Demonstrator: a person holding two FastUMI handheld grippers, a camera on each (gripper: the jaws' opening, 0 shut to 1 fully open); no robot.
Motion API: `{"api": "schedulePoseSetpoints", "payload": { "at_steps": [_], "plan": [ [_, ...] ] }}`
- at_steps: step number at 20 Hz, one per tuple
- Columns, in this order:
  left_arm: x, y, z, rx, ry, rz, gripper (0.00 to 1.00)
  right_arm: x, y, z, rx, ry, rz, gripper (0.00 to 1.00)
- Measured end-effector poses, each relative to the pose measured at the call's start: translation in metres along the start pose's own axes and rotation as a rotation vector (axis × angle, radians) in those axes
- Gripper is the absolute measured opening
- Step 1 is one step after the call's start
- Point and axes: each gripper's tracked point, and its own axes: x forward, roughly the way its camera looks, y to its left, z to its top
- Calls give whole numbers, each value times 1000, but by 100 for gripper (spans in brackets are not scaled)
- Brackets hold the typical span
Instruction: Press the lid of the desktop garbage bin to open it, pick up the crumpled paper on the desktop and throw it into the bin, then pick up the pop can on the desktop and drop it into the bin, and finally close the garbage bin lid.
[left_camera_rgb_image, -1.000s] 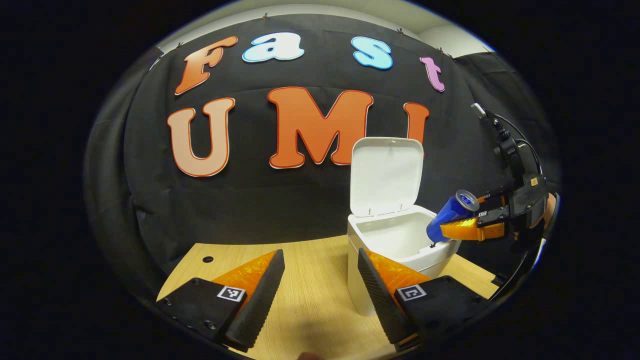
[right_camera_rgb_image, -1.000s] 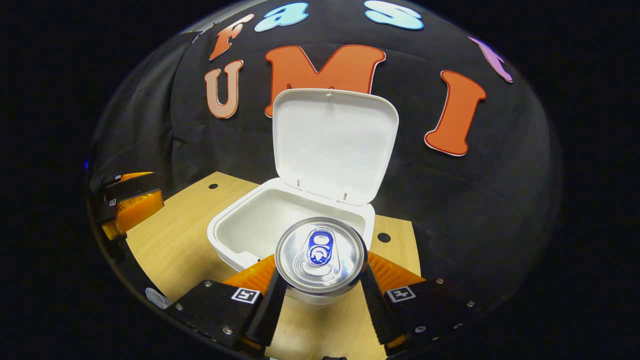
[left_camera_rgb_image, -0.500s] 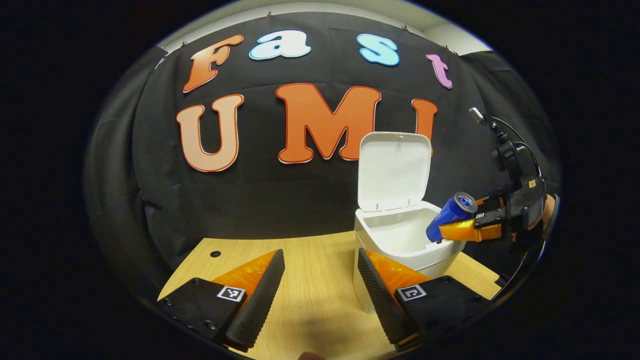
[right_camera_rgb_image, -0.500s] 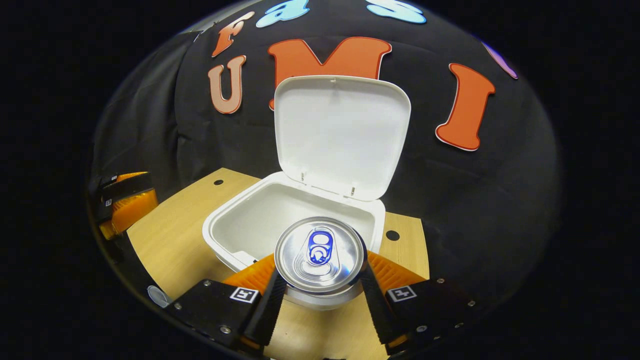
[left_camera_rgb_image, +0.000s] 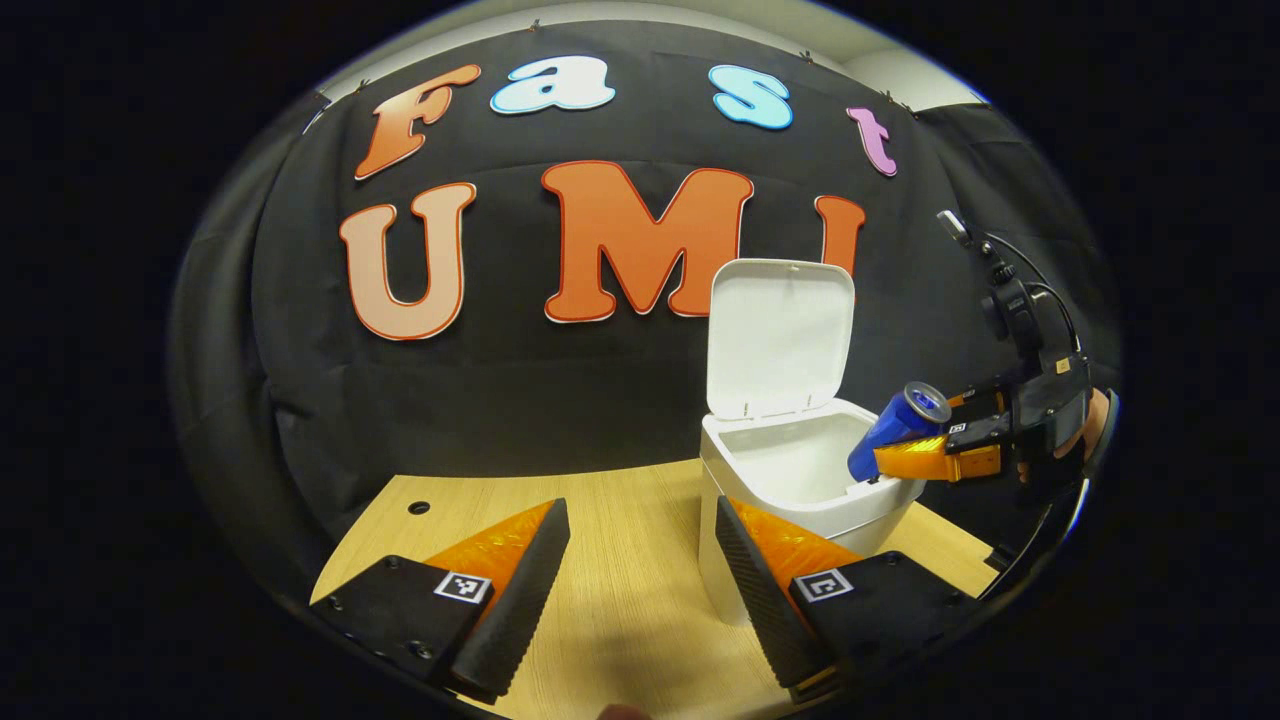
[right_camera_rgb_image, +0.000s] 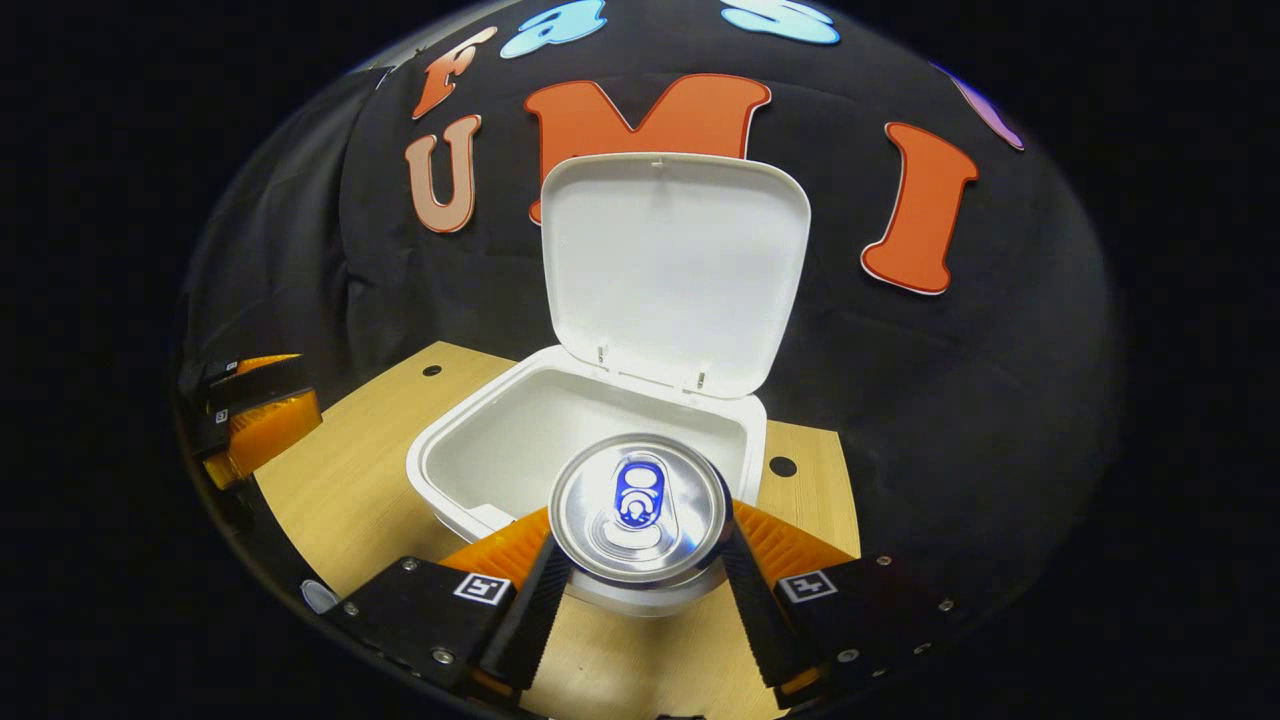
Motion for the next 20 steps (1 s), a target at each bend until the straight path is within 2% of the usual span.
{"api": "schedulePoseSetpoints", "payload": {
  "at_steps": [4, 9, 20],
  "plan": [
    [-2, 9, 0, -8, -5, -14, 94, -5, -2, 4, -7, -7, -43, 82],
    [-3, 26, 4, -5, -24, -11, 94, -10, -1, 32, -18, -58, -78, 83],
    [-10, 85, 2, -36, -27, 94, 95, -18, -7, 161, -54, -300, -138, 83]
  ]
}}
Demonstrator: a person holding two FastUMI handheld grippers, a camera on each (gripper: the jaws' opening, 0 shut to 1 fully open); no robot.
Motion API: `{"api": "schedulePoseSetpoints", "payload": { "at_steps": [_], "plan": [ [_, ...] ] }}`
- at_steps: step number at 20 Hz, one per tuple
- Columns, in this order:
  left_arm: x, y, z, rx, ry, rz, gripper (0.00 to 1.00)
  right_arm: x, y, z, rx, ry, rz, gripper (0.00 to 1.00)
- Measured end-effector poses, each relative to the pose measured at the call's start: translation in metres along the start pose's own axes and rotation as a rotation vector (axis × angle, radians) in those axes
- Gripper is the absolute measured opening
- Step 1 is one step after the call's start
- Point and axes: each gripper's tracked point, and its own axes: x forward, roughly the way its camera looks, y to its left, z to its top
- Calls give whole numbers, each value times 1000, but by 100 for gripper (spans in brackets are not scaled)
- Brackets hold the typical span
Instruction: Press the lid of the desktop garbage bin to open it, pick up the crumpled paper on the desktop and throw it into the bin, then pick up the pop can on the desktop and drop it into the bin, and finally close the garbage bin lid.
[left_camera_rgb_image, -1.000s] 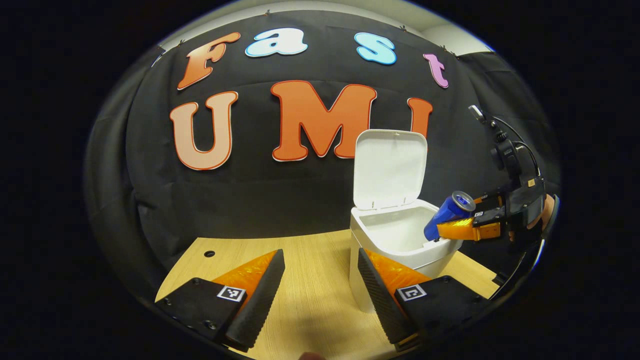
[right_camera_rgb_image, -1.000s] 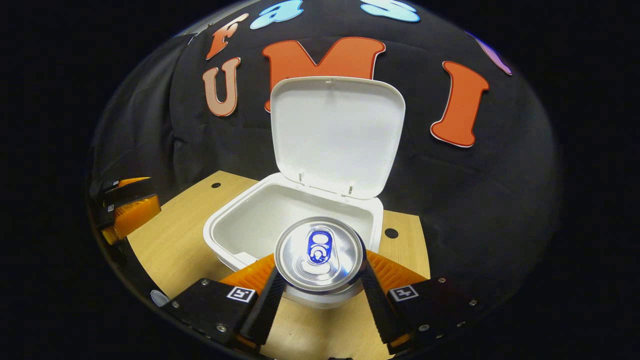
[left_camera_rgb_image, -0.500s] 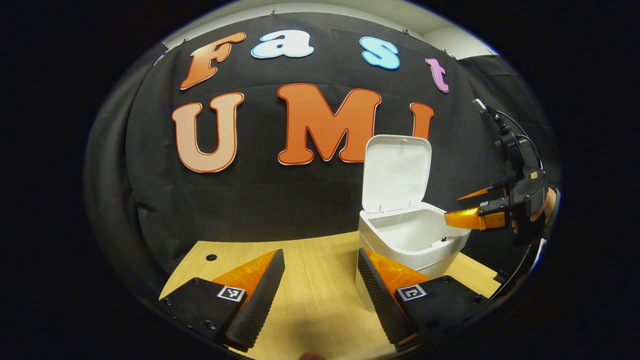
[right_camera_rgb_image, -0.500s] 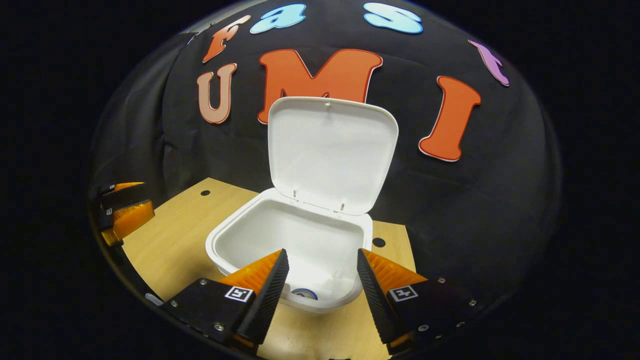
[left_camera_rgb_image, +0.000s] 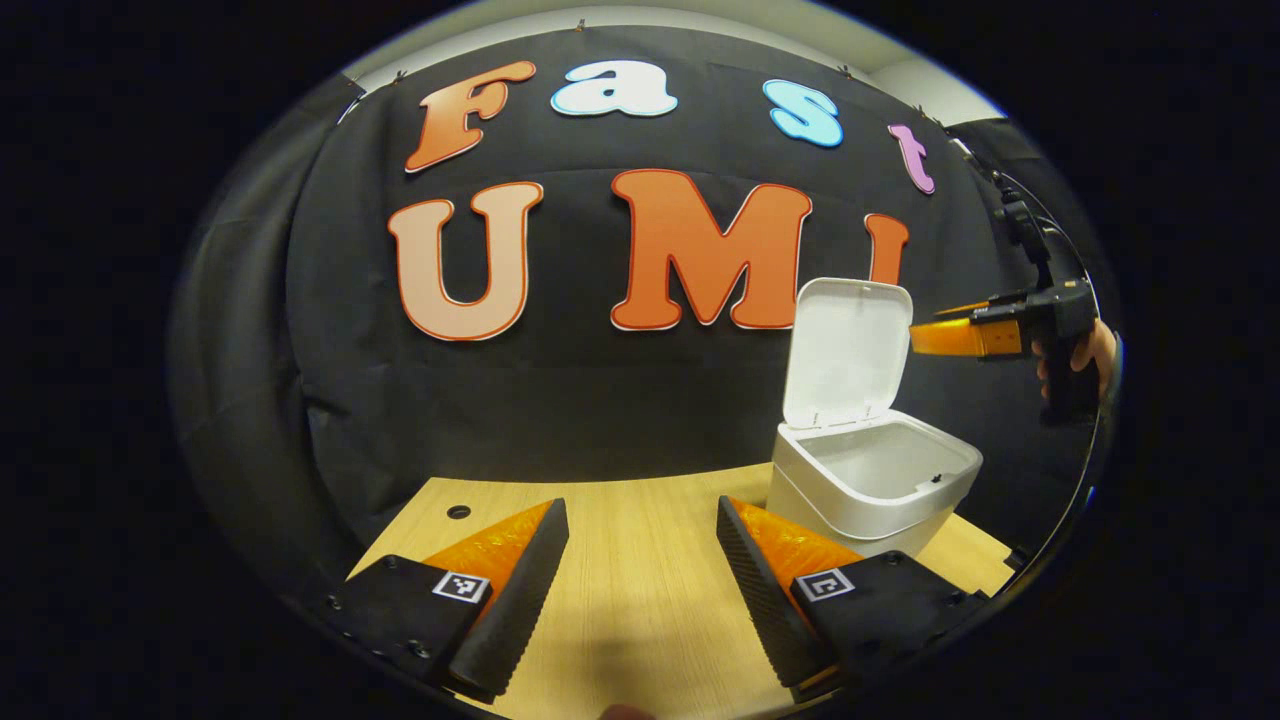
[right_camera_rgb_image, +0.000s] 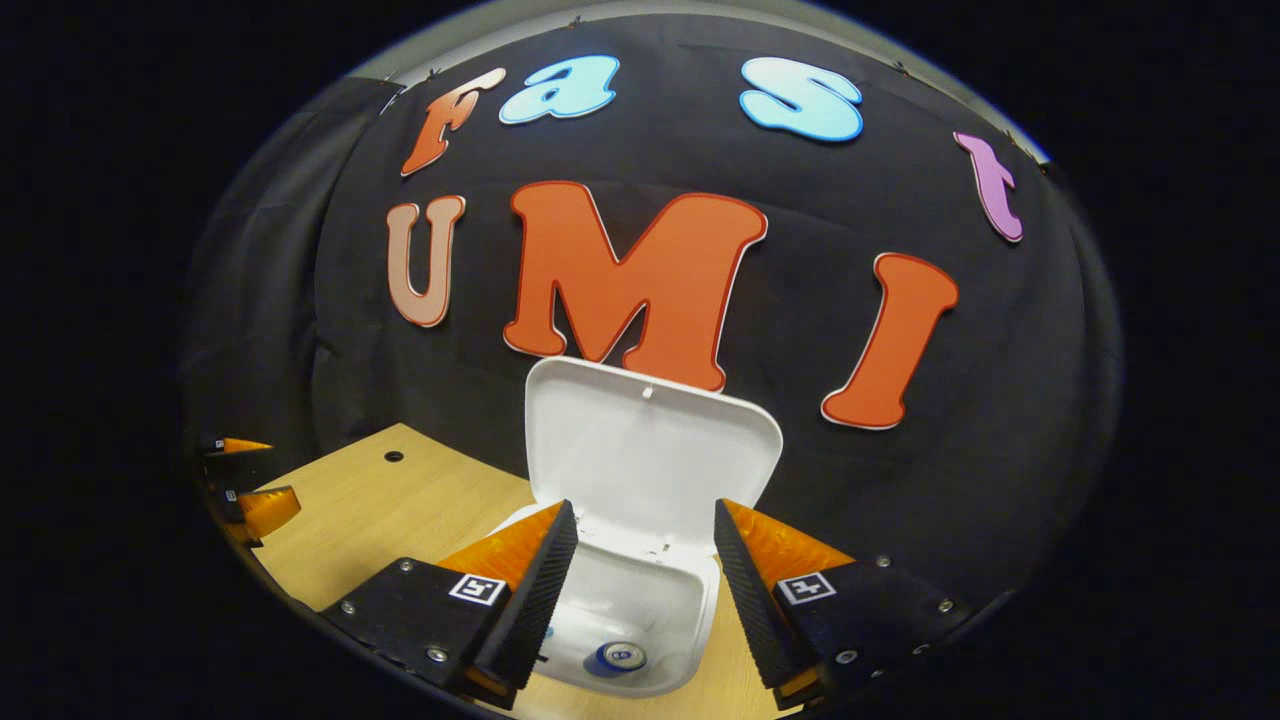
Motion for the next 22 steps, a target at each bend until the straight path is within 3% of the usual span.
{"api": "schedulePoseSetpoints", "payload": {
  "at_steps": [7, 12, 14, 22],
  "plan": [
    [-5, 31, 0, -3, -4, 59, 95, 26, 0, 72, -28, -120, -2, 83],
    [-11, 50, -4, -20, 2, 101, 95, 50, 1, 99, -4, -152, -5, 83],
    [-14, 55, -6, -28, 6, 115, 95, 59, -1, 100, 12, -145, -11, 77],
    [-21, 66, -15, -50, 30, 124, 95, 72, 2, 71, 76, -56, -13, 77]
  ]
}}
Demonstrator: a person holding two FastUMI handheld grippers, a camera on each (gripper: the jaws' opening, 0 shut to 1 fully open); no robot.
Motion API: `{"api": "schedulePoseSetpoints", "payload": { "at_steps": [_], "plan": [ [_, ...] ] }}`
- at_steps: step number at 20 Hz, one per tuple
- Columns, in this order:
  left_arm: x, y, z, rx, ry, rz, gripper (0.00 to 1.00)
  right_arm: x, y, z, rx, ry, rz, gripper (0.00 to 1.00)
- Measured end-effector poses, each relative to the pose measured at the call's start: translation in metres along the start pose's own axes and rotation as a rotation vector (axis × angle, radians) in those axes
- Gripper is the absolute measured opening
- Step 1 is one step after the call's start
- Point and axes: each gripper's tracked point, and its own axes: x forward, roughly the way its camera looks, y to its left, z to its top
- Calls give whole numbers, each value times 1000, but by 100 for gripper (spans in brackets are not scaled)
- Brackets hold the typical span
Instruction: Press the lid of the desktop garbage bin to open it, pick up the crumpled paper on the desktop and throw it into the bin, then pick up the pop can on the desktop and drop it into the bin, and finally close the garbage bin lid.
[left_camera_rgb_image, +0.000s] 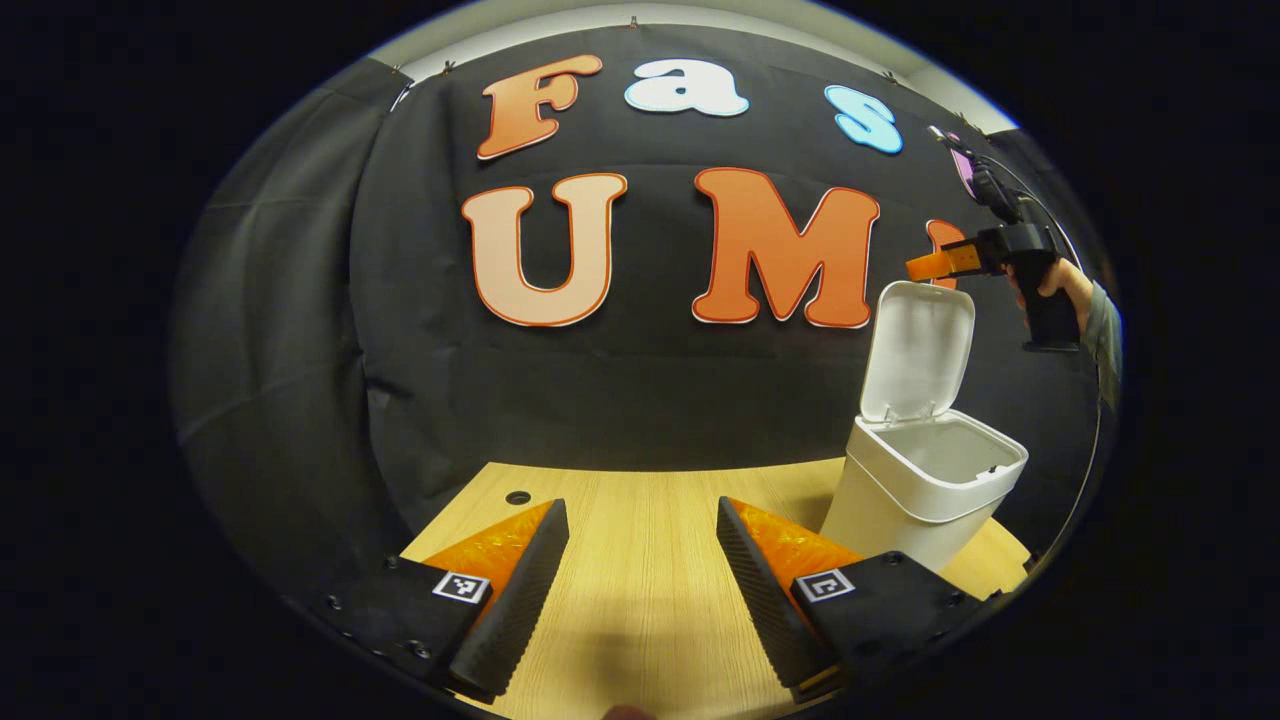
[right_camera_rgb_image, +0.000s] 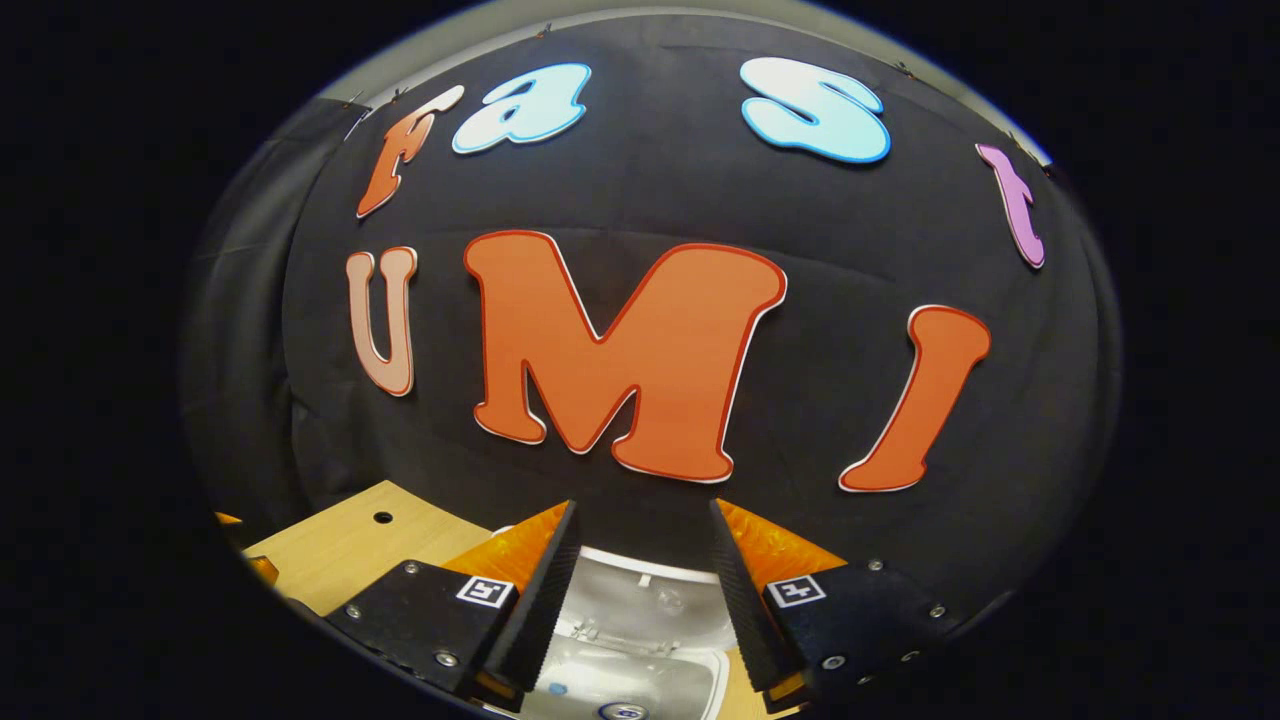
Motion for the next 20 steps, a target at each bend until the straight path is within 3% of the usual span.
{"api": "schedulePoseSetpoints", "payload": {
  "at_steps": [20],
  "plan": [
    [14, -47, -11, 80, 36, -153, 94, -90, 24, -103, 78, 203, 30, 77]
  ]
}}
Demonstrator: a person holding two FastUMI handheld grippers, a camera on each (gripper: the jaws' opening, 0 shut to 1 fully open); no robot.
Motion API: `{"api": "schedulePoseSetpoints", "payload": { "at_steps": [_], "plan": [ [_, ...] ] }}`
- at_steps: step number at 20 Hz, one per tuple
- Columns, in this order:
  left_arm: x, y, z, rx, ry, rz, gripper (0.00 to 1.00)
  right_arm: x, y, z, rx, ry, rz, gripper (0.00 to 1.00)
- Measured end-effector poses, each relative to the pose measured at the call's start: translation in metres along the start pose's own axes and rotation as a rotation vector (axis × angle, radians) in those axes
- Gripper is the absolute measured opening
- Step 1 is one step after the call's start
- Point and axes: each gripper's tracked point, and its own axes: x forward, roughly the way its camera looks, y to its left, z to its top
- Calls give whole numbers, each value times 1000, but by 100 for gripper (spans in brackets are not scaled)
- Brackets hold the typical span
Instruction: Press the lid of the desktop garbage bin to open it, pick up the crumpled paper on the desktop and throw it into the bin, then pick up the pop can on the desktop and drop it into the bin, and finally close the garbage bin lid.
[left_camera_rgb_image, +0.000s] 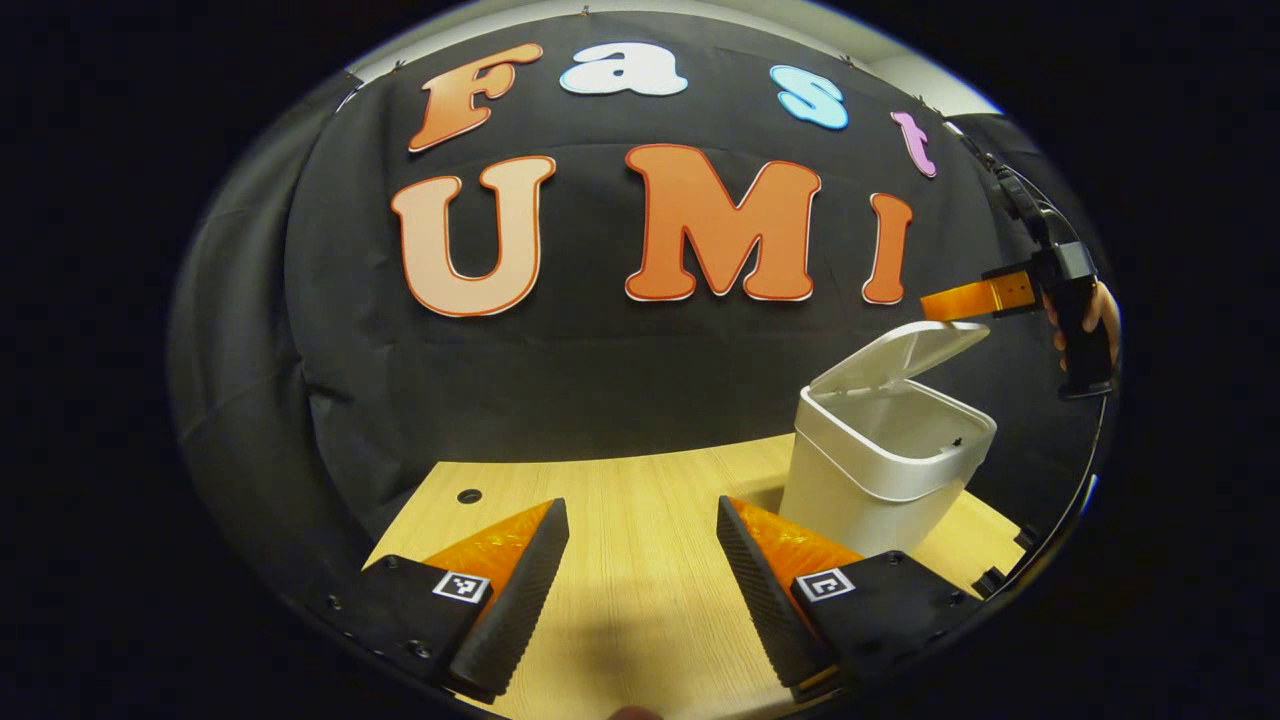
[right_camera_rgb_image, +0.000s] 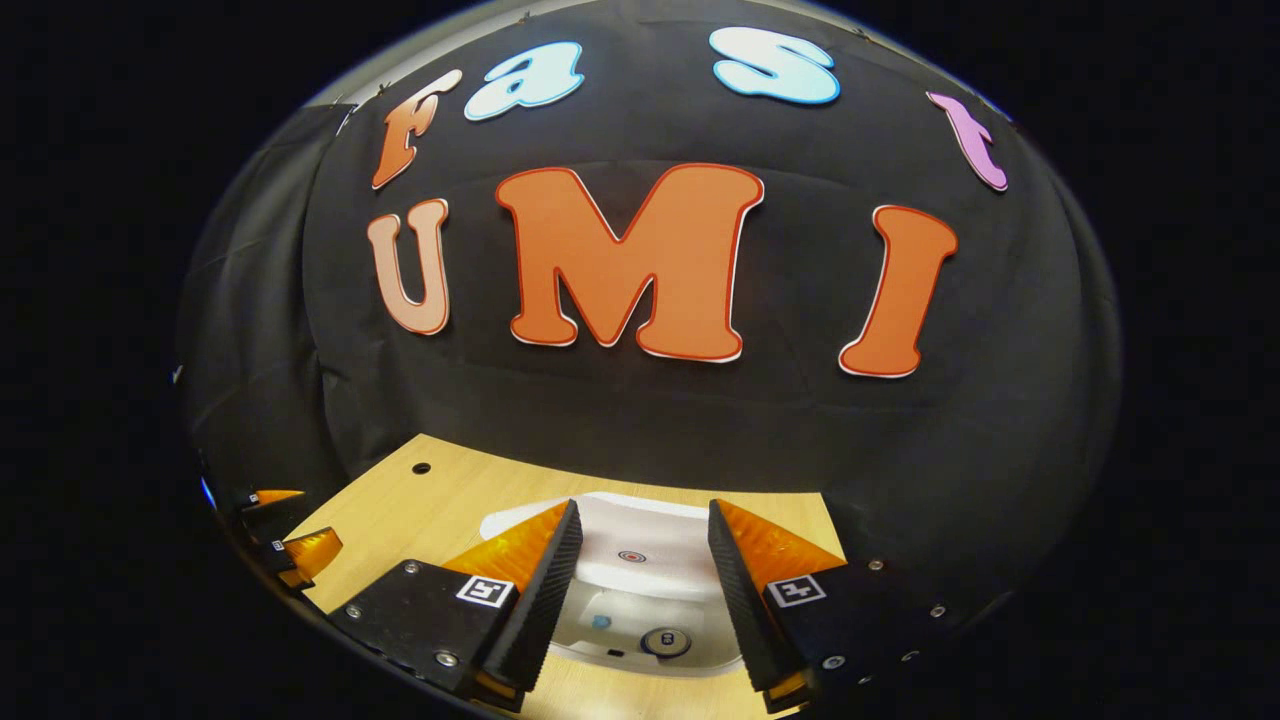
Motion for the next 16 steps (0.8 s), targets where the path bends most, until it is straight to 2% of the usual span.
{"api": "schedulePoseSetpoints", "payload": {
  "at_steps": [9, 10, 11, 12, 16],
  "plan": [
    [4, -5, -12, 13, 30, -3, 95, -3, 14, -49, 25, 110, 41, 77],
    [4, -5, -13, 16, 33, -2, 95, -3, 15, -51, 32, 115, 43, 75],
    [4, -5, -15, 18, 38, -1, 95, -3, 15, -54, 36, 122, 42, 68],
    [5, -4, -16, 19, 41, 1, 95, -3, 16, -59, 40, 135, 42, 71],
    [3, -3, -22, 18, 56, 4, 95, -5, 18, -80, 40, 188, 32, 70]
  ]
}}
